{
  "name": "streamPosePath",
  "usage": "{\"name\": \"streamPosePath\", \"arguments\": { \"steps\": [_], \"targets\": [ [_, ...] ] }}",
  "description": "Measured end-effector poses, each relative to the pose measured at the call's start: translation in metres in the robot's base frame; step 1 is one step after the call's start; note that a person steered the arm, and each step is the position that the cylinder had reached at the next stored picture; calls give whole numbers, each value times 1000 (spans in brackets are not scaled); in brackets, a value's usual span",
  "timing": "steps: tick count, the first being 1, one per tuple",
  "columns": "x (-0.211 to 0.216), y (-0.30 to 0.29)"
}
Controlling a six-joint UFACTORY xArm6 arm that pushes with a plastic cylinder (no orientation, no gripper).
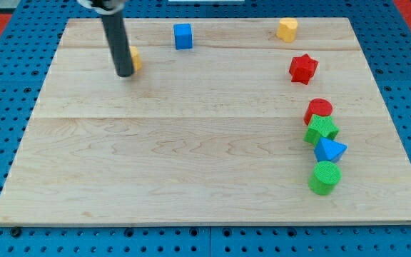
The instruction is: Push the blue triangle to the top left
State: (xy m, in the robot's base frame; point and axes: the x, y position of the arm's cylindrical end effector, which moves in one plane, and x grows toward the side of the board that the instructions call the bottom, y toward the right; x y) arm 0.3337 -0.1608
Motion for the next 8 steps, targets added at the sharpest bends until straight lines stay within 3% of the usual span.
{"name": "streamPosePath", "arguments": {
  "steps": [2, 3, 4, 8],
  "targets": [
    [-56, 28],
    [-42, 37],
    [6, 114],
    [74, 410]
  ]
}}
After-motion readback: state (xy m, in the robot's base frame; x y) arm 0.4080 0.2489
